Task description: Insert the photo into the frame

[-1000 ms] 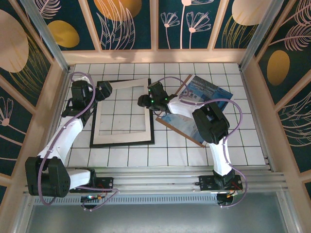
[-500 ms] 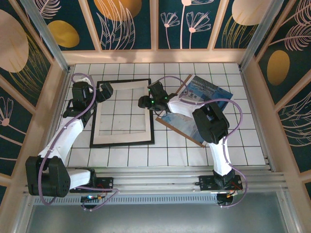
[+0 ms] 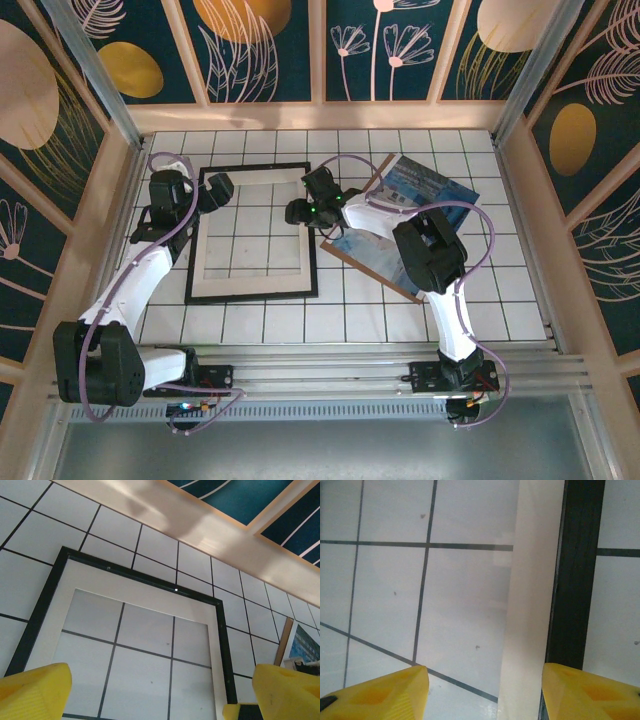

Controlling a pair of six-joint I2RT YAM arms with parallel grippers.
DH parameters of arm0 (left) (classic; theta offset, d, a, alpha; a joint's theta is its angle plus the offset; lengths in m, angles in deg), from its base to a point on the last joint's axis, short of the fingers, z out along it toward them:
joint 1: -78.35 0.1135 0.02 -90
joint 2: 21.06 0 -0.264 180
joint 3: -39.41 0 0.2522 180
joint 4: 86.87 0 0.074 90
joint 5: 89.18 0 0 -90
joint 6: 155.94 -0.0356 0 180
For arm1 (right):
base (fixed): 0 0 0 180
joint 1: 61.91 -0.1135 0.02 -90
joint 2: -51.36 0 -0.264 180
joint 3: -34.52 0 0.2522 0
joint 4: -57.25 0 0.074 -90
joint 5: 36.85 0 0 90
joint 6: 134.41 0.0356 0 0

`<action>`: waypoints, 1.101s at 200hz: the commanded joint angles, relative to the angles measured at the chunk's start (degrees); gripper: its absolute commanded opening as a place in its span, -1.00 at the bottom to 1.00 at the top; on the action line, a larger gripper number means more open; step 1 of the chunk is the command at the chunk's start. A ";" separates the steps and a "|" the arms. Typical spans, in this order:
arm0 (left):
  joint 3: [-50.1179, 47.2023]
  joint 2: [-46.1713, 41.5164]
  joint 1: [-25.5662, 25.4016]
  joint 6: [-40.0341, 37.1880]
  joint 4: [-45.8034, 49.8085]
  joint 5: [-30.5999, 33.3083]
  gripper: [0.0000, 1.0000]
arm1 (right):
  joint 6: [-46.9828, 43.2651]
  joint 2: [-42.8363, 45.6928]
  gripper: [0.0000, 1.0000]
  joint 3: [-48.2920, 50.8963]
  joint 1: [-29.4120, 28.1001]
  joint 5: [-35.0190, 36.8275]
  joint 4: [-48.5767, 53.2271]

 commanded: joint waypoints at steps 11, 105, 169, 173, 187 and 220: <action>-0.60 0.63 0.03 0.14 -1.76 -1.47 0.87 | -1.92 0.69 0.24 -1.95 0.57 1.53 2.31; -0.09 8.44 -15.52 3.72 -8.53 -4.03 0.80 | -6.70 22.48 0.34 20.43 15.88 4.55 -0.67; 16.81 29.30 -32.92 -1.87 -4.63 -0.16 0.74 | -8.43 38.75 0.56 38.85 39.86 6.95 -5.40; 17.99 30.67 -33.44 -2.22 -4.10 -0.08 0.73 | -8.28 39.14 0.57 39.62 40.54 7.05 -5.67; 21.77 34.95 -34.88 -3.01 -2.85 -0.41 0.73 | -7.50 39.92 0.59 41.62 42.19 7.81 -6.69; 31.64 45.00 -37.31 -5.37 1.26 -1.54 0.69 | -6.55 38.27 0.58 42.43 44.96 12.41 -6.45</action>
